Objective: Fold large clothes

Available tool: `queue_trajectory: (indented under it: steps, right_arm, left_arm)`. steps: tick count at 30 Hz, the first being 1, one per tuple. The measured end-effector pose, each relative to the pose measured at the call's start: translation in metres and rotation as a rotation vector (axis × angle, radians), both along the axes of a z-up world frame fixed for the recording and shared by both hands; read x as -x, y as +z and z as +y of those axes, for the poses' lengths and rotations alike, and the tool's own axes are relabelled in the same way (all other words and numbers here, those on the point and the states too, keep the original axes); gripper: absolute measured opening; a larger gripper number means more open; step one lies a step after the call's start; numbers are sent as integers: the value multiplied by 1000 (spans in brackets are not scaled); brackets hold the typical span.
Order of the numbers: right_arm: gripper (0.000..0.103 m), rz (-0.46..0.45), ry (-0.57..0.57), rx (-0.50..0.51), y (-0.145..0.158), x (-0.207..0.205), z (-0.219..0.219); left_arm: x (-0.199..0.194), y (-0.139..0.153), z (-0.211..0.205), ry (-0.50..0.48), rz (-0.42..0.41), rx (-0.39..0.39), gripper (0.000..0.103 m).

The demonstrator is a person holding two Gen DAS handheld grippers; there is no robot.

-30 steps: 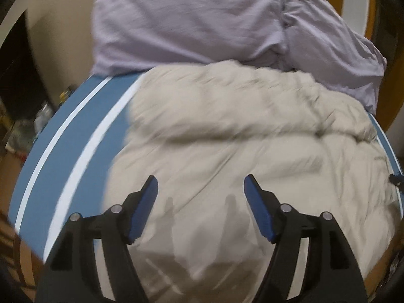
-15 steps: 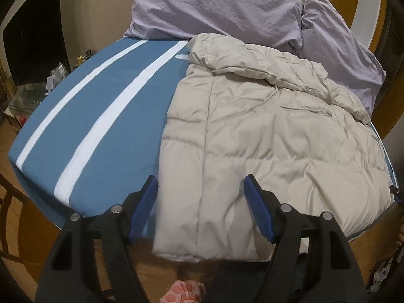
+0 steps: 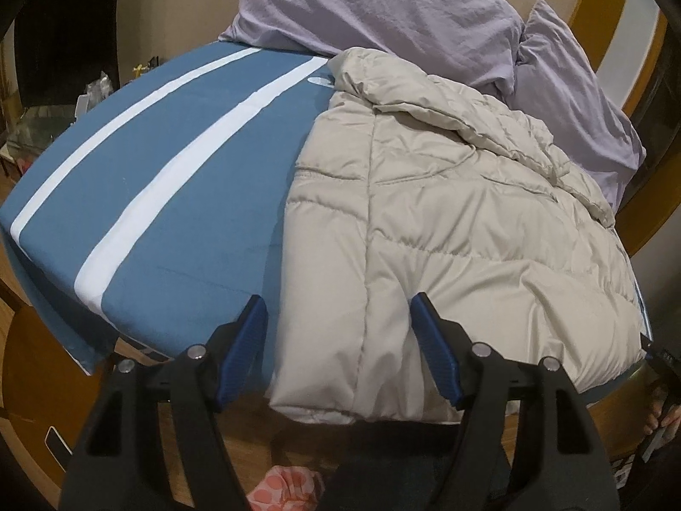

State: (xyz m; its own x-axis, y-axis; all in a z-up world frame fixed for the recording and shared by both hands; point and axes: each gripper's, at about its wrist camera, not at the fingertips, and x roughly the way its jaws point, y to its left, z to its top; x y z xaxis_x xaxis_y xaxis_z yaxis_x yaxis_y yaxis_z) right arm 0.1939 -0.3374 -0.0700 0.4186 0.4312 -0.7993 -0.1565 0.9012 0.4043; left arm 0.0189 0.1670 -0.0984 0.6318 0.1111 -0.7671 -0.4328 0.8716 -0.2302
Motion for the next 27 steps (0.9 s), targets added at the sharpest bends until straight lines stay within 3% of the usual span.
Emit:
queue_trajectory:
  steps: [4, 8, 17, 27]
  right_arm:
    - [23, -8, -1, -5, 2, -1, 1]
    - [16, -34, -17, -15, 14, -3, 0]
    - [15, -126, -48, -30, 59, -29, 4]
    - [15, -215, -50, 10, 100, -90, 29]
  left_arm:
    - [1, 1, -8, -27, -10, 10, 44]
    - [0, 10, -13, -26, -21, 6, 23]
    - [-12, 61, -13, -10, -79, -77, 17]
    - [-66, 114, 0, 44, -128, -163, 17]
